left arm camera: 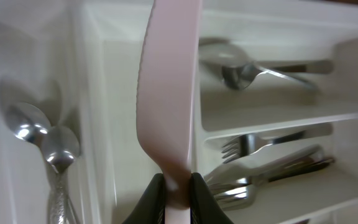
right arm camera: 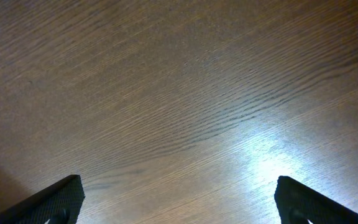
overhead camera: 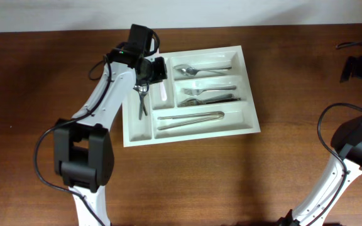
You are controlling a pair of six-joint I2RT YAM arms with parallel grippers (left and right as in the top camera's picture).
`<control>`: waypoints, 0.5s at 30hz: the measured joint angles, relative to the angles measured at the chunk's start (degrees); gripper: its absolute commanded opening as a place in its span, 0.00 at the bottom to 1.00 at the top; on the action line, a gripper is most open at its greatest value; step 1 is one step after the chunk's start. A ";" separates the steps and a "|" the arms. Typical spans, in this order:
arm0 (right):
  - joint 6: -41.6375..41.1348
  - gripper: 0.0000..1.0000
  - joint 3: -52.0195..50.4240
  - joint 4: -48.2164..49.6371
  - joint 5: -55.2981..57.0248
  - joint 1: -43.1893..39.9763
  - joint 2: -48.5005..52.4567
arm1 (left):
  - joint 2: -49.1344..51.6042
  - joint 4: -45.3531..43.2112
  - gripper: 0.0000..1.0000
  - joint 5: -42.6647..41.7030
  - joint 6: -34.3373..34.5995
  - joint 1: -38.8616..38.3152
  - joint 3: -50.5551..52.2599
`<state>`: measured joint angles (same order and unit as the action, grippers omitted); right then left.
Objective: Pack container
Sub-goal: 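Lower the knife into the compartment and open the left gripper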
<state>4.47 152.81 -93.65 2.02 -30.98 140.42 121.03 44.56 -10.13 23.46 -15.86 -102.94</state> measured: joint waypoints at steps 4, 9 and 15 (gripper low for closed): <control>0.00 0.99 0.00 0.00 0.00 0.00 0.00 | 1.51 0.15 0.06 0.04 0.00 -0.22 0.00; 0.00 0.99 0.00 0.00 0.00 0.00 0.00 | 1.88 0.13 0.06 2.01 -0.04 -0.20 0.00; 0.02 0.98 0.00 0.00 0.00 0.00 0.00 | 3.21 0.13 0.10 4.20 -0.07 -0.20 0.00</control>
<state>4.49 152.81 -93.65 2.02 -30.98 140.42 124.25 44.69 -5.93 23.40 -16.05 -102.94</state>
